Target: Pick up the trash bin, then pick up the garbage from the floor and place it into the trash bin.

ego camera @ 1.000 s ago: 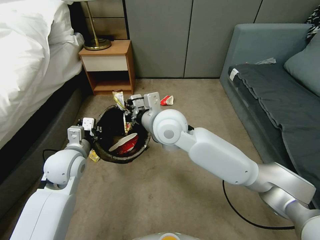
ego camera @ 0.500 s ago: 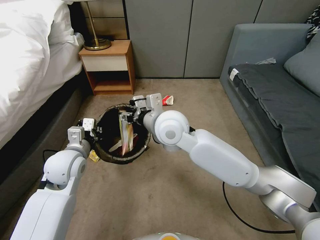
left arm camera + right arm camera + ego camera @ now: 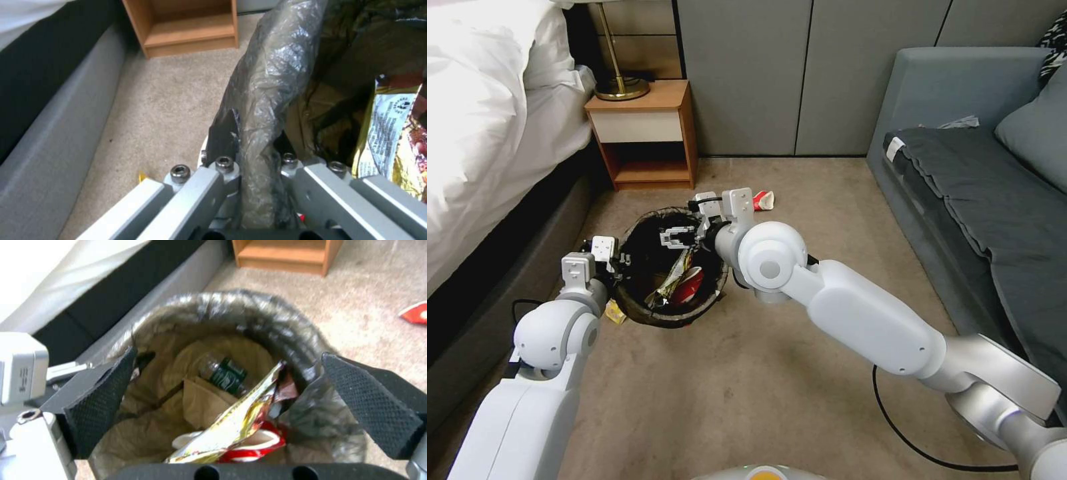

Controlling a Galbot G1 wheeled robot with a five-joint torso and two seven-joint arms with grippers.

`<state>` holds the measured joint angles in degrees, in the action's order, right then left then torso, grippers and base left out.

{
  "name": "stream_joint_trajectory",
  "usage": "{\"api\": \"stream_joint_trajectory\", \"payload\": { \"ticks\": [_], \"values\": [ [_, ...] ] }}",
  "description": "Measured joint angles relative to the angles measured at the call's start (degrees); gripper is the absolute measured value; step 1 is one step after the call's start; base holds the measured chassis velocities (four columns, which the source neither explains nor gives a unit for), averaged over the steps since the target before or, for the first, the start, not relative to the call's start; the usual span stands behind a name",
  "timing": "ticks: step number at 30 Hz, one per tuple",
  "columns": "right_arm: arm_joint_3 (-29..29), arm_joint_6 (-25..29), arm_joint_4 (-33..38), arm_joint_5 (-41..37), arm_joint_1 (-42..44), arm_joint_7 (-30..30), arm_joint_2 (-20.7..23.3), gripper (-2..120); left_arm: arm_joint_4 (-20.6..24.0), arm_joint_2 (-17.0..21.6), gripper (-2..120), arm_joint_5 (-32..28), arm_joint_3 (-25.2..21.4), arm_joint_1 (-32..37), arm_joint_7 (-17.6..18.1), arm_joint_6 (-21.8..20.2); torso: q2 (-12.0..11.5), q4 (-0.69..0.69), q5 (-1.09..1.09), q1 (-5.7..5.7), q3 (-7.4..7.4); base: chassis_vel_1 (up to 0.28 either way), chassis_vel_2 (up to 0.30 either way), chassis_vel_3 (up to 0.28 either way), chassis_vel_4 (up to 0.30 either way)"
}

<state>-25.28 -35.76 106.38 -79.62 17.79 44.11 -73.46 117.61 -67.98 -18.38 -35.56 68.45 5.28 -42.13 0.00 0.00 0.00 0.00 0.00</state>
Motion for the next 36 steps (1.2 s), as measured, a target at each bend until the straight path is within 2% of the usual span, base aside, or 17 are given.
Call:
{"api": "stream_joint_trajectory", "payload": {
  "ticks": [5, 8, 9, 12, 13, 15, 16, 17, 19, 20, 22, 23, 24, 27, 28, 30, 36],
  "values": [
    [4.1, 1.5, 1.2, 5.1, -1.0, -1.4, 2.3, 100, 0.0, 0.1, 0, -0.1, -0.2, 0.0, 0.0, 0.0, 0.0, 0.01, 0.01, 0.0, 0.0, 0.0, 0.0, 0.0, 0.0],
    [8.2, 5.9, 2.2, 12.9, -1.6, -2.3, 7.7, 100, 0.1, 0.3, 0, -0.5, -0.3, -0.1, 0.0, 0.0, 0.0, 0.01, 0.02, 0.0, 0.0, 0.0, 0.0, 0.0, 0.0],
    [8.2, 5.9, 2.2, 12.9, -1.6, -2.3, 7.7, 100, 0.1, 0.3, 0, -0.5, -0.3, -0.1, 0.0, 0.0, 0.0, 0.01, 0.02, 0.0, 0.0, 0.0, 0.0, 0.0, 0.0],
    [14.7, 10.2, 3.3, 24.1, 0.6, -6.5, 15.2, 100, 0.6, 0.3, 0, -0.7, -0.3, -0.3, 0.1, 0.0, 0.0, -0.01, 0.02, 0.0, 0.0, 0.0, 0.0, 0.0, 0.0],
    [14.7, 10.2, 3.3, 24.1, 0.6, -6.5, 15.2, 100, 0.6, 0.3, 0, -0.7, -0.3, -0.3, 0.1, 0.0, 0.0, -0.01, 0.02, 0.0, 0.0, 0.0, 0.0, 0.0, 0.0],
    [21.7, 11.9, 5.1, 30.3, 6.4, -9.3, 19.1, 100, 0.8, 0.1, 0, -0.7, -0.2, -0.3, 0.1, 0.0, 0.0, -0.02, 0.04, 0.0, 0.0, 0.0, 0.0, 0.0, 0.0],
    [21.7, 11.9, 5.1, 30.3, 6.4, -9.3, 19.1, 100, 0.8, 0.1, 0, -0.7, -0.2, -0.3, 0.1, 0.0, 0.0, -0.02, 0.04, 0.0, 0.0, 0.0, 0.0, 0.0, 0.0],
    [24.3, 12.3, 5.9, 31.9, 8.9, -9.8, 20.2, 100, 0.8, 0.0, 0, -0.7, -0.2, -0.3, 0.1, 0.0, 0.0, -0.02, 0.03, 0.0, 0.0, 0.0, 0.0, 0.0, 0.0],
    [34.5, 14.1, 8.5, 37.5, 18.5, -12.3, 22.2, 100, 1.0, -0.2, 0, -0.7, -0.3, 0.0, 0.2, 0.0, 0.0, -0.01, 0.03, 0.0, 0.0, 0.0, 0.0, 0.0, 0.0],
    [34.5, 14.1, 8.5, 37.5, 18.5, -12.3, 22.2, 100, 1.0, -0.2, 0, -0.7, -0.3, 0.0, 0.2, 0.0, 0.0, -0.01, 0.03, 0.0, 0.0, 0.0, 0.0, 0.0, 0.0],
    [44.0, 16.7, 9.7, 44.2, 29.7, -15.1, 21.9, 100, 1.3, -0.5, 0, -0.7, -0.4, 0.3, 0.3, 0.0, 0.0, -0.02, 0.04, 0.0, 0.0, 0.0, 0.0, 0.0, 0.0],
    [46.8, 17.5, 9.9, 46.2, 33.3, -15.8, 21.4, 100, 1.4, -0.7, 0, -0.6, -0.4, 0.4, 0.3, 0.0, 0.0, -0.04, 0.07, 0.0, 0.0, 0.0, 0.0, 0.0, 0.0],
    [46.8, 17.5, 9.9, 46.2, 33.3, -15.8, 21.4, 100, 1.4, -0.7, 0, -0.6, -0.4, 0.4, 0.3, 0.0, 0.0, -0.04, 0.07, 0.0, 0.0, 0.0, 0.0, 0.0, 0.0],
    [53.4, 20.8, 11.1, 53.2, 42.5, -18.7, 17.8, 100, 2.2, -1.2, 0, -0.6, -0.4, 1.0, 0.3, 0.0, 0.0, -0.02, -0.02, 0.0, -0.01, 0.0, 0.0, 0.0, 0.0],
    [53.4, 20.8, 11.1, 53.2, 42.5, -18.7, 17.8, 100, 2.2, -1.2, 0, -0.6, -0.4, 1.0, 0.3, 0.0, 0.0, -0.02, -0.02, 0.0, -0.01, 0.0, 0.0, 0.0, 0.0],
    [55.5, 22.7, 11.5, 57.5, 47.3, -20.7, 14.4, 100, 2.7, -1.1, 0, -0.6, -0.7, 1.3, 0.3, 0.0, 0.0, 0.0, 0.01, -0.01, -0.01, 0.0, 0.0, 0.0, 0.0],
    [56.2, 24.1, 11.5, 62.0, 50.7, -22.2, 9.8, 100, 3.2, -0.5, 0, -0.7, -1.1, 1.6, 0.2, 0.0, 0.0, 0.0, -0.01, 0.0, -0.01, 0.0, 0.0, 0.0, 0.0]
  ]
}}
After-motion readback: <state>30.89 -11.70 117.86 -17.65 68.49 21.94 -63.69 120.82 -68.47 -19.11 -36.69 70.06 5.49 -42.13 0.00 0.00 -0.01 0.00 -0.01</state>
